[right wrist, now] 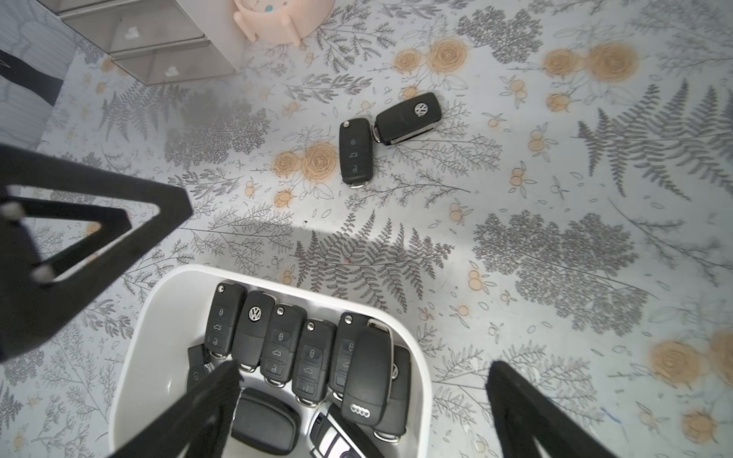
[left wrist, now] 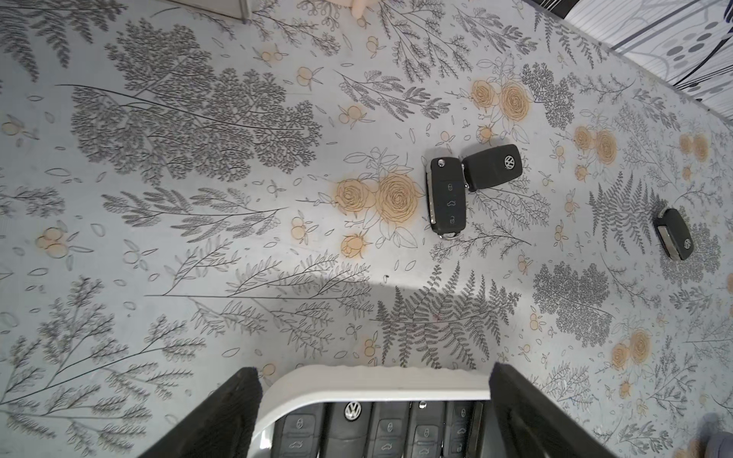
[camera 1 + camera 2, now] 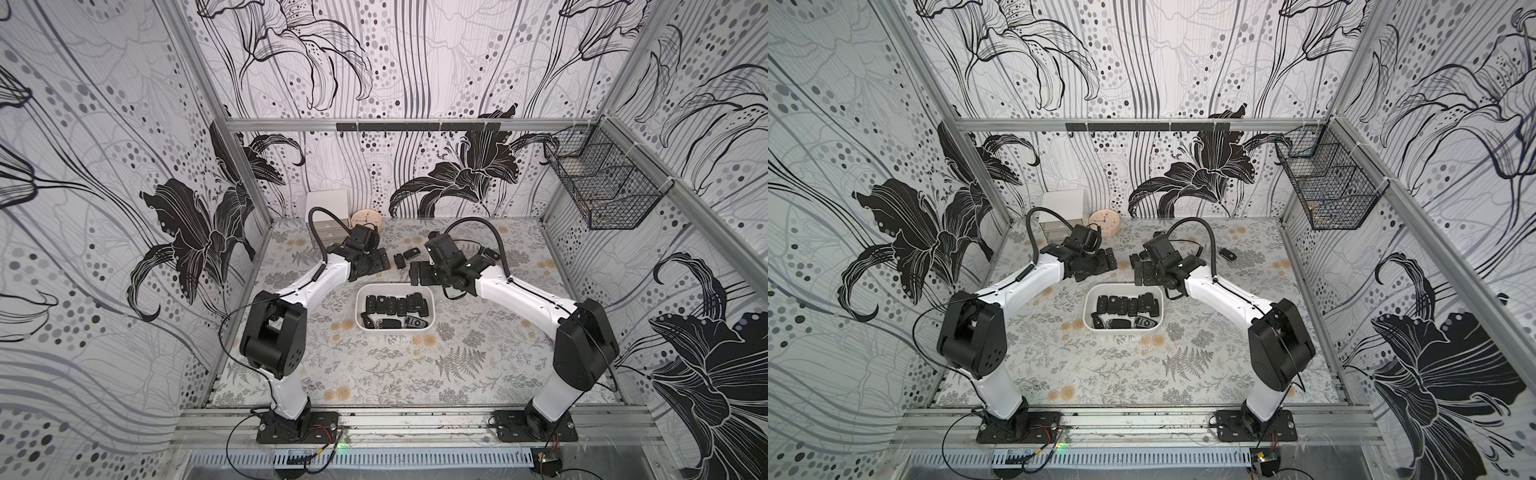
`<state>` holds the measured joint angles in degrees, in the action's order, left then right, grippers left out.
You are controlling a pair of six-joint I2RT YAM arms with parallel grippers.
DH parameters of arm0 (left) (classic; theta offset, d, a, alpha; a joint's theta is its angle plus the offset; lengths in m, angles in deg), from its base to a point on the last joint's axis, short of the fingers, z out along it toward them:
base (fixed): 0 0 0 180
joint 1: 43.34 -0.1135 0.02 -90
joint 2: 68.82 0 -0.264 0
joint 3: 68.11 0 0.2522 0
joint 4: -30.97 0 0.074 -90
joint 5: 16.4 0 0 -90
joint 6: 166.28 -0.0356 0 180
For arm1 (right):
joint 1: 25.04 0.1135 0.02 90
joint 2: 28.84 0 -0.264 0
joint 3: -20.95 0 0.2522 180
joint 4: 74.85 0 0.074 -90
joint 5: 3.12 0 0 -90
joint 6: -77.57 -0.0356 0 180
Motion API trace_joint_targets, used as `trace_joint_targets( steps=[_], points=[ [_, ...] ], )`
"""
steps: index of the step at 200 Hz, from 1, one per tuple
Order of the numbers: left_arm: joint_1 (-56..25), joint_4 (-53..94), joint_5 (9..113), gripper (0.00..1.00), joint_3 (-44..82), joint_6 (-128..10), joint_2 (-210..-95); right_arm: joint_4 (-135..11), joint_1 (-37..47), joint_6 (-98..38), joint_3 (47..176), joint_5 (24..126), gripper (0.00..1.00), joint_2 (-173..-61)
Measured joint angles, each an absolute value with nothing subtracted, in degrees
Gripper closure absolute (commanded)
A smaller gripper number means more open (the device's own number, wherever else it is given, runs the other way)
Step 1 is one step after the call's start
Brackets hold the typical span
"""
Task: Place the car key into the storage box
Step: Pick up the car key from the center of the board.
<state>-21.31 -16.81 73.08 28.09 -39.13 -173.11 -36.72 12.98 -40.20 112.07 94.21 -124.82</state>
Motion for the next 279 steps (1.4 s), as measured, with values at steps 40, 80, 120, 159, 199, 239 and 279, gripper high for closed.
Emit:
trace_joint_targets(
  steps=[40, 80, 120, 159, 199, 239, 279],
  points=[
    [-18.5, -18.7, 75.7, 0.15, 37.4, -38.9, -182.6, -36.6, 12.6, -40.2, 109.9, 95.0, 0.0, -121.1],
    [-16.6, -22.3, 78.7, 0.17, 49.3, -38.9, -193.5, -36.0, 12.5, -40.4, 107.4, 95.3, 0.0, -118.6],
    [-15.8, -25.4, 81.3, 0.18, 59.9, -39.0, -203.3, -34.9, 12.5, -41.1, 106.1, 95.9, 0.0, -116.3],
    [-15.8, -28.7, 83.6, 0.2, 70.1, -39.7, -212.0, -34.1, 12.5, -41.7, 104.6, 97.0, 0.0, -113.3],
    [-16.0, -30.0, 86.1, 0.28, 73.4, -40.8, -214.6, -33.1, 12.5, -41.9, 103.8, 97.5, 0.0, -112.7],
    [-16.1, -30.0, 87.4, 0.45, 74.2, -41.8, -215.3, -32.8, 12.5, -41.9, 103.8, 97.7, 0.0, -112.6],
    [-16.1, -30.0, 87.3, 0.58, 74.4, -42.2, -215.4, -32.8, 12.5, -41.9, 103.8, 97.7, 0.0, -112.7]
  ],
)
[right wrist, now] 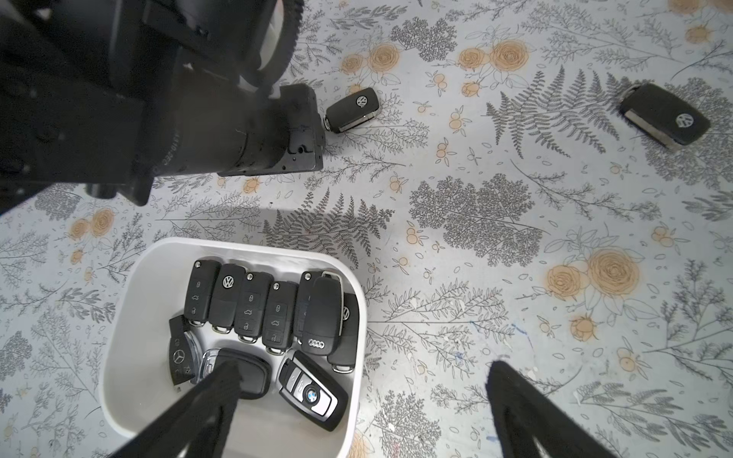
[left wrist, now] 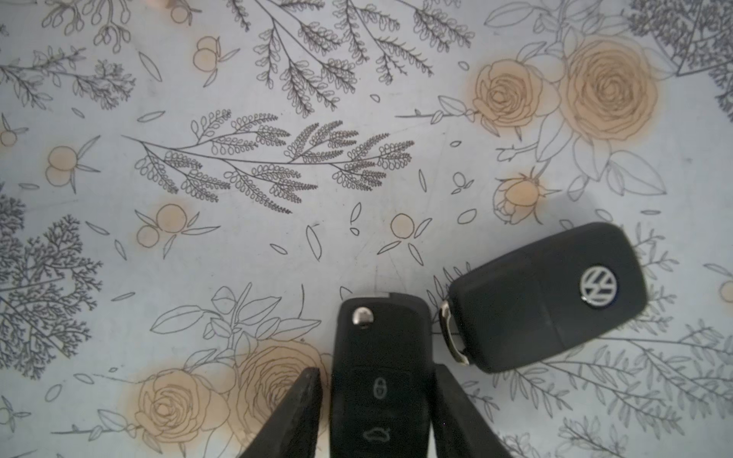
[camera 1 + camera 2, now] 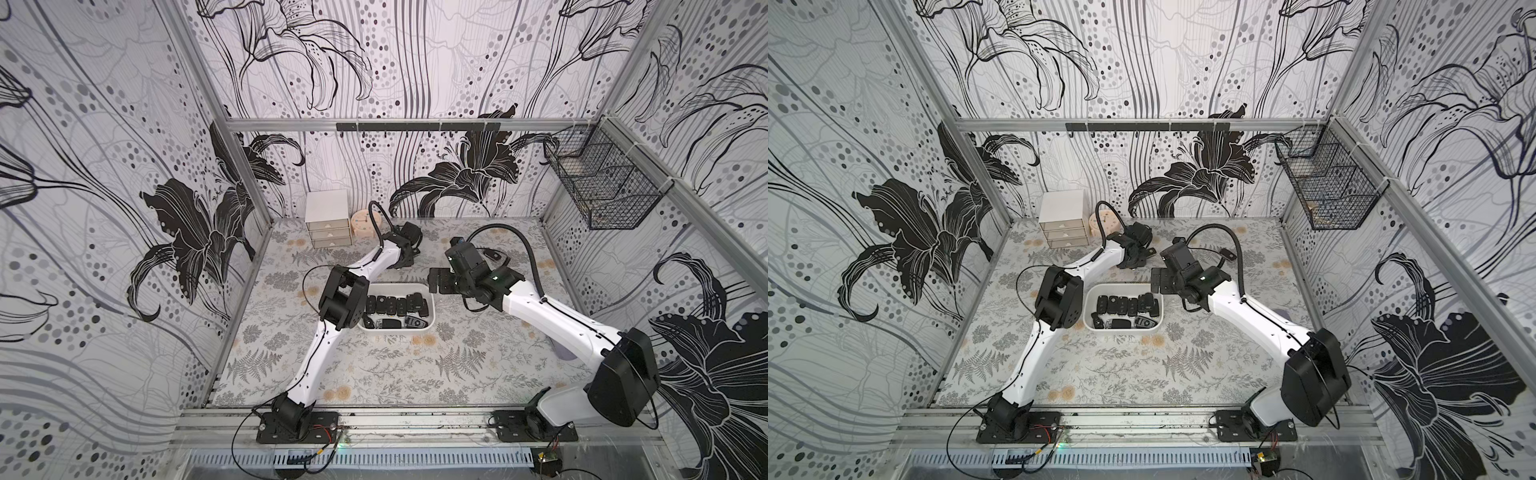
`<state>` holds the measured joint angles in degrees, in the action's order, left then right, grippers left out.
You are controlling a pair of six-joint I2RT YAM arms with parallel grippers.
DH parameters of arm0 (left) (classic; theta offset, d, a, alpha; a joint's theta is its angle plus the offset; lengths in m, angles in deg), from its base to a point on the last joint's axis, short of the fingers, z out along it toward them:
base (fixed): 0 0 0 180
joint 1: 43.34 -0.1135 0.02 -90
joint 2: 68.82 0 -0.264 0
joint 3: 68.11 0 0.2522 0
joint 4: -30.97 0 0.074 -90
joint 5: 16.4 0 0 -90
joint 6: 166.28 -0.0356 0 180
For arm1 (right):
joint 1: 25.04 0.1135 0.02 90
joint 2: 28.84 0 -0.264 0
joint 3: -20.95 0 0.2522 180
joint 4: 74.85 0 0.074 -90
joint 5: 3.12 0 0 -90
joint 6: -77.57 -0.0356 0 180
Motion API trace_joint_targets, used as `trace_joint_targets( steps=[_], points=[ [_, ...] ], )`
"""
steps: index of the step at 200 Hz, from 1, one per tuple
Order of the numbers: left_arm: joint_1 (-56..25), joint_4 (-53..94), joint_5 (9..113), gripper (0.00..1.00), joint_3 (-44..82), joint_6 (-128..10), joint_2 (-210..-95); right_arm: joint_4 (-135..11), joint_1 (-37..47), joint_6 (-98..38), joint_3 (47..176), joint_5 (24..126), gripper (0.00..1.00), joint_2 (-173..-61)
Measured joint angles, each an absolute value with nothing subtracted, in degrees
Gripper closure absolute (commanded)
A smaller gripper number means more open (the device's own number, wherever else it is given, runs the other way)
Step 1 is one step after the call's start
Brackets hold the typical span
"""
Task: Place the car key into the storage box
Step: Pick up the car key from the center of the board, then place the car key in the storage box.
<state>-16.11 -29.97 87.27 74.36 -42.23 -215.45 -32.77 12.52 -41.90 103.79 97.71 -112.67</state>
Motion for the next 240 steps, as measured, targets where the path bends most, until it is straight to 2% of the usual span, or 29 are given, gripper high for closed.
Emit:
trace_joint_targets(
  steps=[63, 153, 240],
  points=[
    [-16.1, -27.6, 85.7, 0.62, 64.4, -41.7, -208.7, -33.1, 12.5, -41.9, 103.8, 97.5, 0.0, -113.8],
    [-16.1, -23.4, 84.3, 0.62, 48.7, -39.3, -187.5, -36.9, 12.4, -41.7, 104.1, 92.1, 0.0, -117.1],
    [-15.5, -21.0, 83.4, 0.63, 22.7, -35.4, -168.4, -39.8, 13.8, -41.7, 107.7, 87.9, 0.0, -120.8]
  ],
)
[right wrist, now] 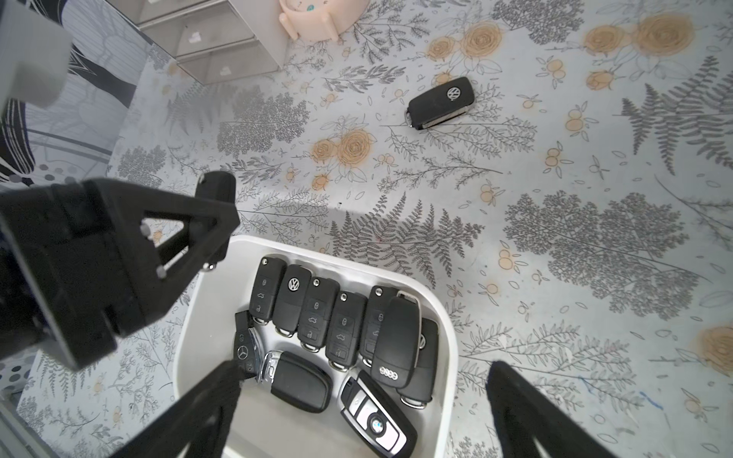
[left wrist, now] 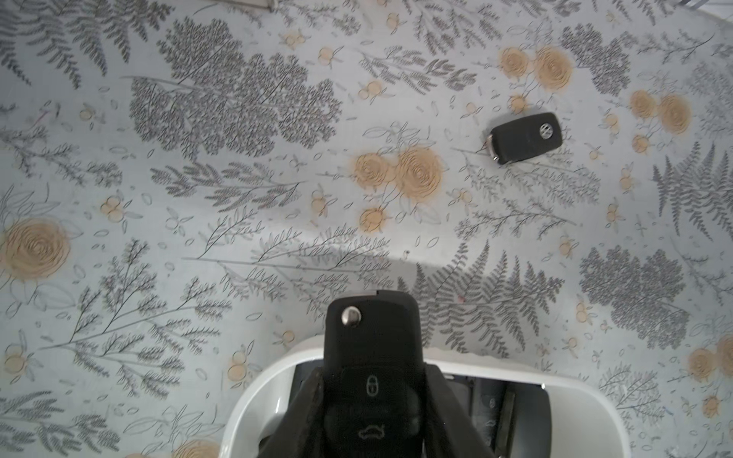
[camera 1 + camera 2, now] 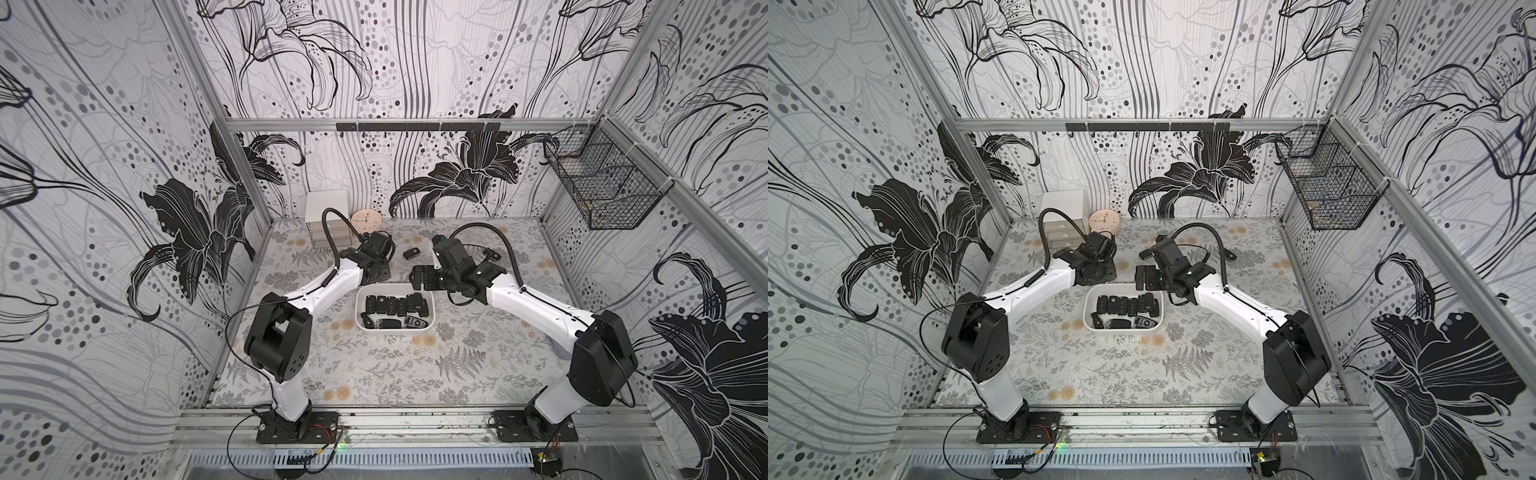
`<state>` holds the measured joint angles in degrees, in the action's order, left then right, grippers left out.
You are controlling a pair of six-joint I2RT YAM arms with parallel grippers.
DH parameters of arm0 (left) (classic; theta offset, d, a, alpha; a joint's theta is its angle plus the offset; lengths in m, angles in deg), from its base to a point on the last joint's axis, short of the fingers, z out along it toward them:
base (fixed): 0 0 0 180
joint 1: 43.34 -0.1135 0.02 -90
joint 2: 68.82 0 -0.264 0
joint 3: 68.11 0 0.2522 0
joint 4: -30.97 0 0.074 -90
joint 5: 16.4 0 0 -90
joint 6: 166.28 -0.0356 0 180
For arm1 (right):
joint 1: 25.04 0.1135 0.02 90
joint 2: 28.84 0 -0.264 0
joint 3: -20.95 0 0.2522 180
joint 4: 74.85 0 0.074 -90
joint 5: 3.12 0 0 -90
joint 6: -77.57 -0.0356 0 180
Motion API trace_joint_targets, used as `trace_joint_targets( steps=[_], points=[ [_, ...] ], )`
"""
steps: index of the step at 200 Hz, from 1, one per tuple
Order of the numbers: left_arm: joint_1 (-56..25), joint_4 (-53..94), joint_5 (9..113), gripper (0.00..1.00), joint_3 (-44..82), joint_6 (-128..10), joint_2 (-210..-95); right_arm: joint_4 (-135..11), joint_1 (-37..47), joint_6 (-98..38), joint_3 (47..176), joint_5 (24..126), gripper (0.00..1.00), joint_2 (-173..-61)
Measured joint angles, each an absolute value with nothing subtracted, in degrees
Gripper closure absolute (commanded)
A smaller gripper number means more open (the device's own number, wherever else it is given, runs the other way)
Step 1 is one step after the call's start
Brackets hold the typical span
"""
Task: Place the car key into the storage box
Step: Place the car key in the storage box.
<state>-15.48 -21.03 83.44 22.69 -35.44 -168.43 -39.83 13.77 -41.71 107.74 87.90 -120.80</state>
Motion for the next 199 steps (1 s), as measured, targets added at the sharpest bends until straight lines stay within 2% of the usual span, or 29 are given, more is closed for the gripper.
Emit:
trace_joint_targets(
  steps=[78, 199],
  points=[
    [-14.3, -18.7, 80.5, 0.63, 12.2, -34.6, -164.7, -40.2, 16.2, -41.8, 109.3, 87.5, 0.0, -122.2],
    [-14.1, -16.0, 78.8, 0.61, 13.4, -36.8, -173.3, -39.8, 17.1, -41.9, 109.3, 89.1, 0.0, -122.3]
  ],
)
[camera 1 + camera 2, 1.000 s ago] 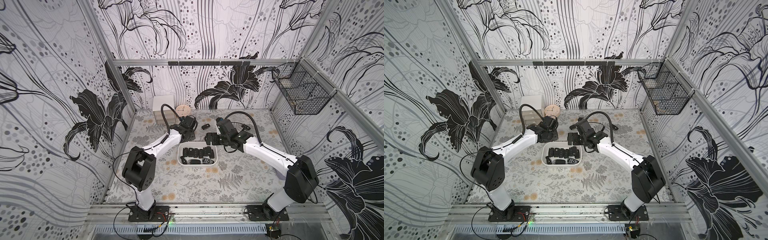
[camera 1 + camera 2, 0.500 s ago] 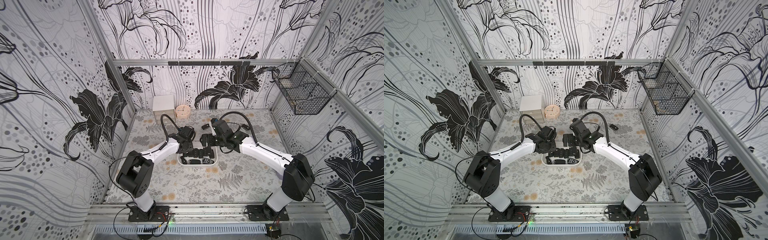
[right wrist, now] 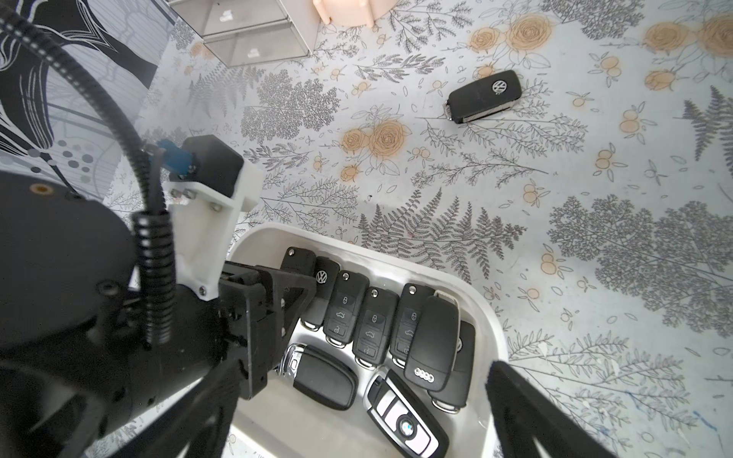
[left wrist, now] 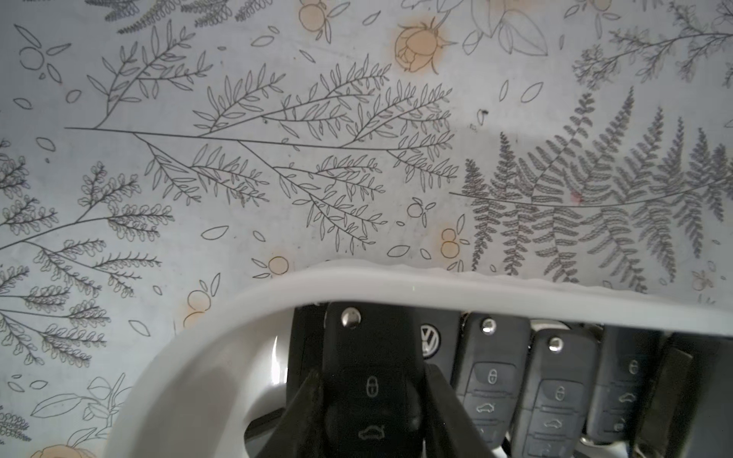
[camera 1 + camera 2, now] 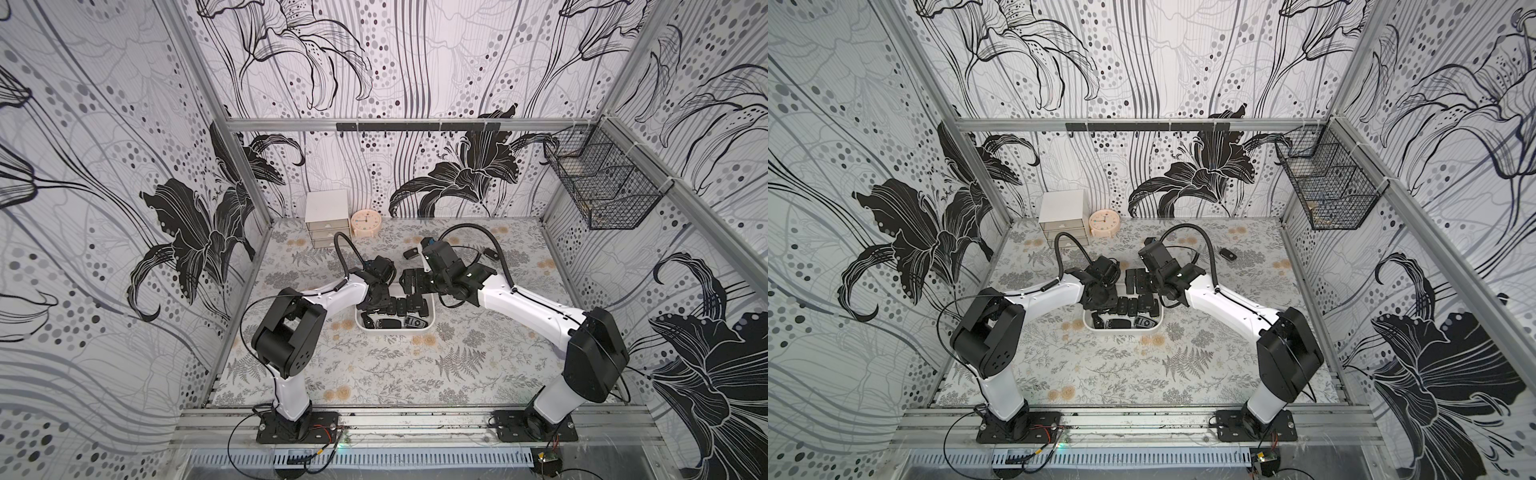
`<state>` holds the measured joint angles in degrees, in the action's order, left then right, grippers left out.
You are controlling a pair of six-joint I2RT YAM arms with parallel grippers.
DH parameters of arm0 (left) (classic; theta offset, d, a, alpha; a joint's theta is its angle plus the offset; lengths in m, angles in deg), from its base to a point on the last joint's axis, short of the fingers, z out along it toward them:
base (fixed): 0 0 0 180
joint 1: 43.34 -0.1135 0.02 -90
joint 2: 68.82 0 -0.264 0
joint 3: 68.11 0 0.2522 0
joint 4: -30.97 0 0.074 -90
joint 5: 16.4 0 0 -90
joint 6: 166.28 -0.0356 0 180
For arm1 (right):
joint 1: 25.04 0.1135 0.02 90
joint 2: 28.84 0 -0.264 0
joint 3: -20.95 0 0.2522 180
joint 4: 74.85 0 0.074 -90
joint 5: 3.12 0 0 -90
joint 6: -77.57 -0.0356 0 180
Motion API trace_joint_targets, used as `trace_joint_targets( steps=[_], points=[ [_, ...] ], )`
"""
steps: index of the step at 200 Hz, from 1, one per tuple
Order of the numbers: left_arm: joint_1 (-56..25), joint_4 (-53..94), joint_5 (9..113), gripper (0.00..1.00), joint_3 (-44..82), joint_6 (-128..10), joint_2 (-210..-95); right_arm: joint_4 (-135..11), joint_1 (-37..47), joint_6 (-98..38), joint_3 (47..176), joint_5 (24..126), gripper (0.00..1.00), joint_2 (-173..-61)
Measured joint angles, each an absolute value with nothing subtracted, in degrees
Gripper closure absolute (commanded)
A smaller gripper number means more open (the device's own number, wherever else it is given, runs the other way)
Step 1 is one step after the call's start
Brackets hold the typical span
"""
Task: Place the car key into the storage box
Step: Place the car key in the storage box.
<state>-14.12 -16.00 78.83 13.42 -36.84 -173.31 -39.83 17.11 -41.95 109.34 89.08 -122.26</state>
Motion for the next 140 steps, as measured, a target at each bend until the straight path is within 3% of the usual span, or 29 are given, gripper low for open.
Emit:
trace_joint_targets(
  steps=[91, 140],
  points=[
    [-14.1, -16.0, 78.9, 0.47, 15.0, -38.2, -174.7, -39.0, 17.1, -42.0, 109.3, 91.0, 0.0, -122.3],
    [-14.1, -17.3, 78.8, 0.31, 15.0, -38.2, -171.9, -37.8, 15.4, -41.9, 110.6, 93.6, 0.0, -123.0]
  ],
)
